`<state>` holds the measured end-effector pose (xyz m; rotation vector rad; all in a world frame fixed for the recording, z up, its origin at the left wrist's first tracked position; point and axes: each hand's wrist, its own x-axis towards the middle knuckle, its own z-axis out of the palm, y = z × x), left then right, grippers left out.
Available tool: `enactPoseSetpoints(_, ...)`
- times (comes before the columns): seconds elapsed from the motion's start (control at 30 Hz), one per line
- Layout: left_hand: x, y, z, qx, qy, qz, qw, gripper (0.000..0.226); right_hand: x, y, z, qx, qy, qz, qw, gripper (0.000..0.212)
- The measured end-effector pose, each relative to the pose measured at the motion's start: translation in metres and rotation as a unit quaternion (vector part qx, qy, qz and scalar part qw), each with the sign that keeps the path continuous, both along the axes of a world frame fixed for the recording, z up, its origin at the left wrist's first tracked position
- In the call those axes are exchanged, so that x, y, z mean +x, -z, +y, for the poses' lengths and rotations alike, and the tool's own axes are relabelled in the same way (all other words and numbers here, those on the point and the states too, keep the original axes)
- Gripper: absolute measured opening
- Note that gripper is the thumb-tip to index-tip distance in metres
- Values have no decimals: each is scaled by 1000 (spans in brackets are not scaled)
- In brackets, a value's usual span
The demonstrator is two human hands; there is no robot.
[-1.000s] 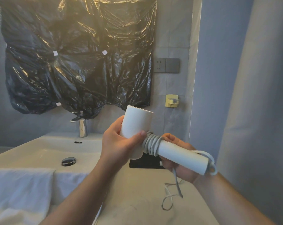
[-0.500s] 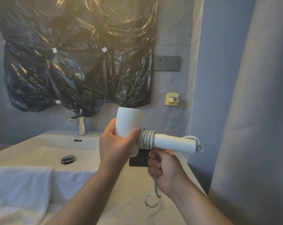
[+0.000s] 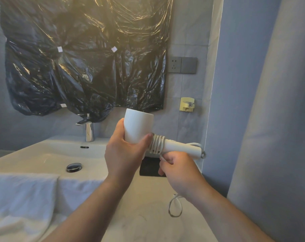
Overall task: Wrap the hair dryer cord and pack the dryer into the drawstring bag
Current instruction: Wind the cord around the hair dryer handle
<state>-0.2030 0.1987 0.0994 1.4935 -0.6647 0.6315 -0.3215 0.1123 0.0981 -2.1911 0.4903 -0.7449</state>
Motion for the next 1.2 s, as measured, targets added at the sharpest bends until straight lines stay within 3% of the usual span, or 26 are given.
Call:
enactPoseSetpoints(0.23, -3, 2, -2, 24, -17, -4, 1000, 61, -4, -4, -2, -11, -11, 23, 1000, 31)
enactPoseSetpoints(0.4, 2, 3, 2, 93, -42, -26, 994, 65, -8, -11, -10, -89, 8, 13, 996, 20)
enactPoseSetpoints(0.8, 2, 5, 2, 121, -38, -37, 991, 65, -11, -10, -12, -68, 12, -10, 998, 27)
enactPoseSetpoints(1.0, 8, 10, 8, 142, 0, -36, 989, 60, -17, -13, -22, -49, -41, 44, 997, 18)
enactPoseSetpoints(1.13, 7, 9, 14, 168, 32, -56, 984, 65, -23, -32, -34, -188, -30, 115, 975, 3)
enactPoseSetpoints(1.2, 5, 5, 15, 194, 40, -78, 977, 69, -24, -40, -39, -252, -12, 160, 954, 17)
